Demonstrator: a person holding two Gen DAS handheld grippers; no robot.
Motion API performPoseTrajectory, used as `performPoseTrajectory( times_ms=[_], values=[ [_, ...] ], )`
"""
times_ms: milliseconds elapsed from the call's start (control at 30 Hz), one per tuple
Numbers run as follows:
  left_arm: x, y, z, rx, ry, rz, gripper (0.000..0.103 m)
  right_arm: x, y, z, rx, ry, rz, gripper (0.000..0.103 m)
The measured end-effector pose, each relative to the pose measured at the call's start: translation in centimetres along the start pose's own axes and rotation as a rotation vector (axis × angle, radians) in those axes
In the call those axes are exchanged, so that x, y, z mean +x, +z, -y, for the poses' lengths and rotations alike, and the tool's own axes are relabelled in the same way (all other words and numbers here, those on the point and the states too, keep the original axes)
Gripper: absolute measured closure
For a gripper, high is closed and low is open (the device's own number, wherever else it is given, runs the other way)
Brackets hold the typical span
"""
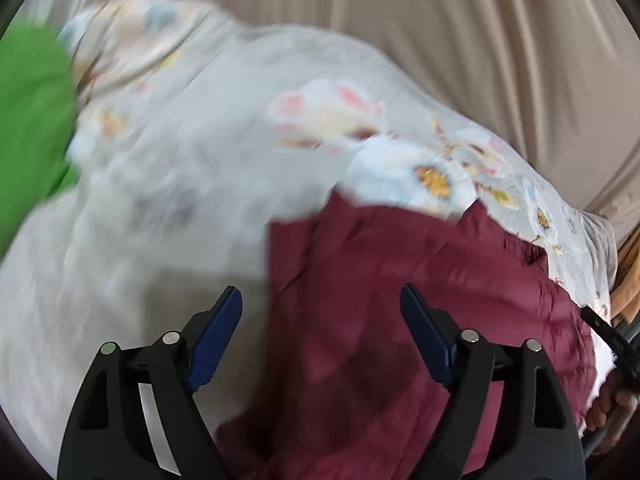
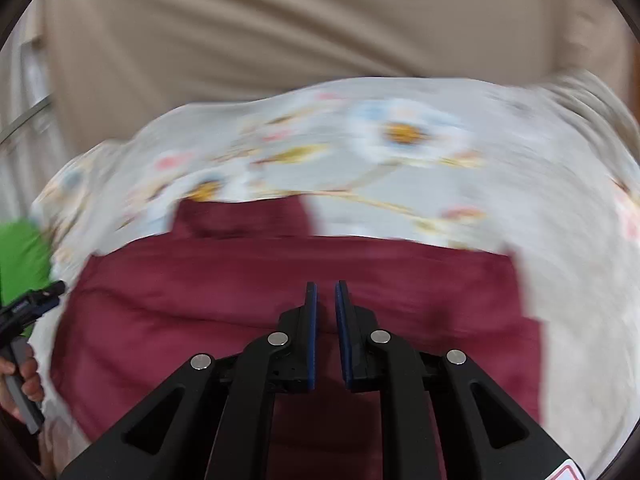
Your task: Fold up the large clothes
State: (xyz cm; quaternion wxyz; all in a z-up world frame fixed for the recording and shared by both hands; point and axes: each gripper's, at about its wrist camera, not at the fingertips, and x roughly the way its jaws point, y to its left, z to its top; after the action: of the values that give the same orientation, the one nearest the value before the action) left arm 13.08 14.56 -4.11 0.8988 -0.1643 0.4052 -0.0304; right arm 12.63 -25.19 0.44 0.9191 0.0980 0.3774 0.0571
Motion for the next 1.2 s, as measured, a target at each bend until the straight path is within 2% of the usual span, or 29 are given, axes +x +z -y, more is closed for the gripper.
performPoseTrajectory(
  times_ms=[67,133,267,300,333,367,400,467,533,633,700,767,833,900,1000,1067,1167,1200],
  values=[
    [0.6,-1.3,-1.8,-0.060,-0.033,-0.069,0.022,1.7,0.5,-2.1,-0.040,0.051,-0.041,0.092],
    [1.5,-2.6,-3.1,-0.124,-0.076,-0.112,0.022,3.8,0.5,-4.0,-0.087,0.051,-0.078,0.092],
    [1.7,-3.2,-2.4,-0.109,-0.092,-0.077,0.019,7.1,-0.2,-4.7,-0.111,0.048,-0.148,0.095],
    [2.0,-3.1,-1.8,-0.106,-0.124,-0.078,0.021,7.5,-0.4,-4.5,-0.108,0.051,-0.154,0.096],
    [2.2,-3.0,-1.3,-0.098,-0.152,-0.085,0.032,7.7,-0.5,-4.4,-0.105,0.054,-0.157,0.096],
    [2.4,-2.9,-0.6,-0.080,-0.192,-0.098,0.050,8.1,-0.7,-4.3,-0.105,0.057,-0.161,0.098],
    [2.4,-2.7,0.4,-0.056,-0.208,-0.099,0.056,8.4,-0.9,-4.5,-0.105,0.055,-0.161,0.100],
    [1.3,-2.2,2.3,0.000,-0.226,-0.059,0.086,8.9,-1.1,-4.5,-0.109,0.052,-0.158,0.102],
    [-0.4,-1.5,4.4,0.037,-0.291,-0.015,0.090,9.0,-1.4,-4.8,-0.124,0.041,-0.144,0.102],
    [-3.8,-0.9,8.2,0.107,-0.367,0.067,0.093,9.0,-1.7,-5.1,-0.147,0.027,-0.126,0.102],
    [-6.2,-0.4,11.0,0.150,-0.445,0.127,0.094,9.0,-1.8,-5.1,-0.154,0.027,-0.119,0.102],
    [-8.0,-0.1,14.0,0.188,-0.550,0.149,0.095,9.0,-1.8,-5.0,-0.153,0.034,-0.117,0.102],
    [-8.4,-0.1,17.1,0.236,-0.610,0.133,0.095,9.0,-1.7,-4.9,-0.149,0.044,-0.116,0.102],
    [-7.9,-0.8,20.7,0.296,-0.628,0.115,0.095,8.9,-1.6,-4.7,-0.139,0.059,-0.120,0.102],
    [-6.5,-1.7,24.7,0.332,-0.659,0.077,0.095,8.4,-1.2,-2.7,-0.053,0.150,-0.139,0.103],
    [-6.2,-1.8,25.6,0.325,-0.669,0.063,0.095,6.0,-1.2,-0.1,0.051,0.207,-0.137,0.103],
    [-6.3,-1.9,25.8,0.323,-0.651,0.075,0.096,0.8,-2.1,3.4,0.136,0.290,-0.105,0.094],
    [-6.4,-2.0,25.7,0.322,-0.647,0.079,0.096,-0.3,-2.5,4.0,0.144,0.302,-0.099,0.094]
  ],
)
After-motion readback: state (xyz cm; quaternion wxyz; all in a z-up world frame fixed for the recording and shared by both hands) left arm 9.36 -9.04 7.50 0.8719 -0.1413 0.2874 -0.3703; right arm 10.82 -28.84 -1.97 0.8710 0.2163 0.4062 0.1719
